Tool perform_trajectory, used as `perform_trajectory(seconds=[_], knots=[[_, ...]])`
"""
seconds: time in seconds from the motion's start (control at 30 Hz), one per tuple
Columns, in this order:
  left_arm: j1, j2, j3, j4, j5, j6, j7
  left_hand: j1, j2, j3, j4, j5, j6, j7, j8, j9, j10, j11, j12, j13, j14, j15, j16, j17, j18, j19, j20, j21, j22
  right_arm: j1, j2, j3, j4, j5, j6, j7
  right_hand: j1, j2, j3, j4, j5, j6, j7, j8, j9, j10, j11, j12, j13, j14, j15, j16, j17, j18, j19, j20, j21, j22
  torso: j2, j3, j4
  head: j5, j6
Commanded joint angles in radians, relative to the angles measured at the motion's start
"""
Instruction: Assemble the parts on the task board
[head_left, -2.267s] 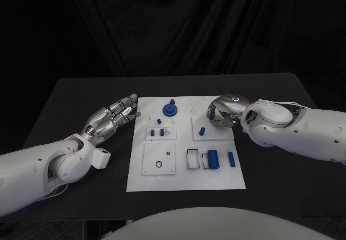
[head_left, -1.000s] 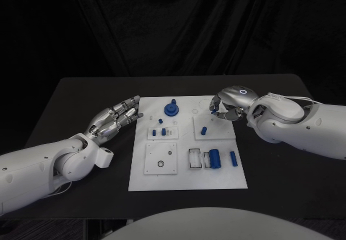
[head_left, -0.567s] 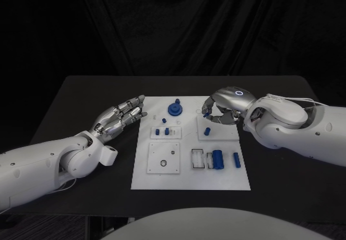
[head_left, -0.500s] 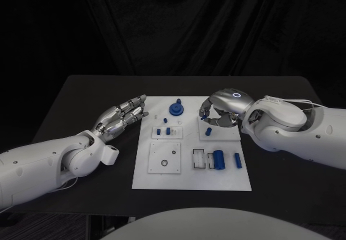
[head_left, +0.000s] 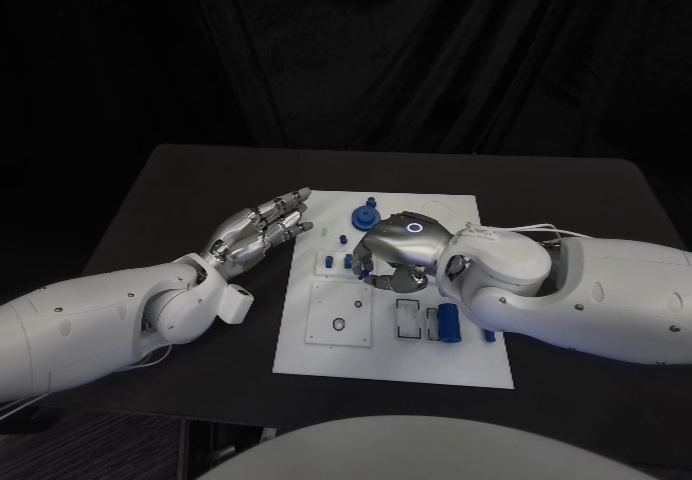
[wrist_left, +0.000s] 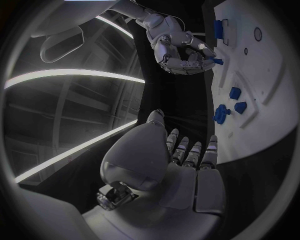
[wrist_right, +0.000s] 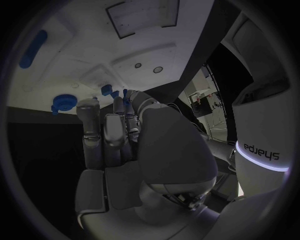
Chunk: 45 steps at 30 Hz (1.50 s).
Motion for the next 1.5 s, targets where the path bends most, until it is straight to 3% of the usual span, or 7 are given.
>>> perform_trajectory(seconds=[0.03, 0.17, 0.3, 0.63, 0.8, 1.5], knots=[[-0.001, 0.002, 0.001, 0.001, 0.006, 0.0, 0.039, 0.007, 0.008, 0.0, 0.004, 0.006, 0.002, 0.011, -0.003, 0.001, -0.001, 0.003, -0.001, -0.001, -0.006, -0.001, -0.002, -0.001, 0.004, -0.004, -0.005, -0.007, -0.001, -0.013, 0.022, 0.001, -0.018, -0.05, 0.072, -0.012, 0.013, -0.003, 0.001, -0.008, -0.009, -0.006, 0.002, -0.005, 0.001, 0.007, -0.001, -0.005, -0.002, -0.002, 0.001, -0.008, -0.009, -0.014, 0.001, 0.0, -0.012, 0.086, -0.001, 0.0005, -0.0015, 0.006, 0.0], [-0.002, 0.007, 0.001, -0.002, 0.006, 0.003, 0.039, 0.007, 0.008, 0.0, 0.004, 0.006, 0.002, 0.013, -0.003, 0.001, -0.002, 0.003, -0.002, -0.001, -0.007, 0.0, -0.002, -0.001, 0.004, -0.004, -0.005, -0.007, -0.001, -0.026, 0.045, 0.001, -0.037, -0.054, 0.099, -0.016, 0.016, -0.002, 0.002, -0.01, -0.015, -0.007, 0.002, -0.008, 0.001, 0.008, 0.0, -0.007, -0.002, -0.005, 0.002, -0.013, -0.014, -0.012, -0.003, 0.0, -0.021, 0.084, -0.001, 0.0006, -0.0014, 0.01, 0.0], [-0.002, 0.009, 0.001, -0.003, 0.006, 0.006, 0.038, 0.008, 0.01, 0.001, 0.004, 0.008, 0.002, 0.015, -0.003, 0.001, -0.002, 0.004, -0.002, -0.001, -0.007, 0.0, -0.002, -0.001, 0.004, -0.004, -0.005, -0.007, -0.001, -0.036, 0.058, 0.001, -0.046, -0.056, 0.118, -0.022, 0.016, -0.002, 0.001, -0.011, -0.021, -0.007, 0.004, -0.01, 0.001, 0.008, 0.001, -0.009, -0.003, -0.009, 0.003, -0.016, -0.017, -0.012, -0.006, 0.001, -0.026, 0.083, -0.001, -0.0004, 0.0037, 0.009, 0.0], [-0.004, 0.013, 0.001, -0.009, 0.006, 0.013, 0.036, 0.016, 0.013, 0.004, -0.001, 0.019, 0.0, 0.022, -0.004, 0.001, -0.005, 0.003, -0.004, -0.002, -0.007, 0.003, -0.002, -0.001, 0.003, -0.003, -0.003, -0.007, -0.002, -0.044, 0.055, 0.001, -0.041, -0.057, 0.127, -0.03, 0.016, -0.002, 0.001, -0.011, -0.025, -0.007, 0.004, -0.011, 0.001, 0.008, 0.001, -0.01, -0.003, -0.011, 0.003, -0.019, -0.021, -0.011, -0.009, 0.001, -0.032, 0.082, 0.001, -0.0013, -0.0006, 0.018, 0.0], [-0.005, 0.013, 0.001, -0.011, 0.006, 0.015, 0.035, 0.018, 0.013, 0.005, -0.002, 0.022, 0.0, 0.023, -0.004, 0.001, -0.007, 0.002, -0.005, -0.002, -0.007, 0.004, -0.002, -0.001, 0.003, -0.003, -0.003, -0.006, -0.001, -0.047, 0.047, 0.001, -0.029, -0.057, 0.126, -0.032, 0.016, -0.002, 0.001, -0.011, -0.025, -0.007, 0.004, -0.011, 0.001, 0.008, 0.001, -0.01, -0.003, -0.011, 0.003, -0.019, -0.021, -0.011, -0.009, 0.001, -0.032, 0.082, 0.001, 0.0003, -0.0025, 0.02, 0.0], [-0.007, 0.017, 0.001, -0.016, 0.006, 0.024, 0.026, 0.024, 0.017, 0.009, -0.007, 0.03, 0.002, 0.026, -0.003, 0.002, -0.009, 0.003, -0.007, -0.002, -0.006, 0.008, -0.001, -0.001, 0.002, -0.001, 0.001, -0.005, 0.0, -0.057, 0.039, 0.001, -0.013, -0.057, 0.135, -0.033, 0.015, -0.001, 0.0, -0.011, -0.026, -0.005, 0.004, -0.011, 0.001, 0.011, 0.001, -0.01, -0.003, -0.013, 0.003, -0.021, -0.022, -0.011, -0.01, 0.002, -0.035, 0.081, -0.002, 0.0005, -0.0021, 0.025, 0.0]])
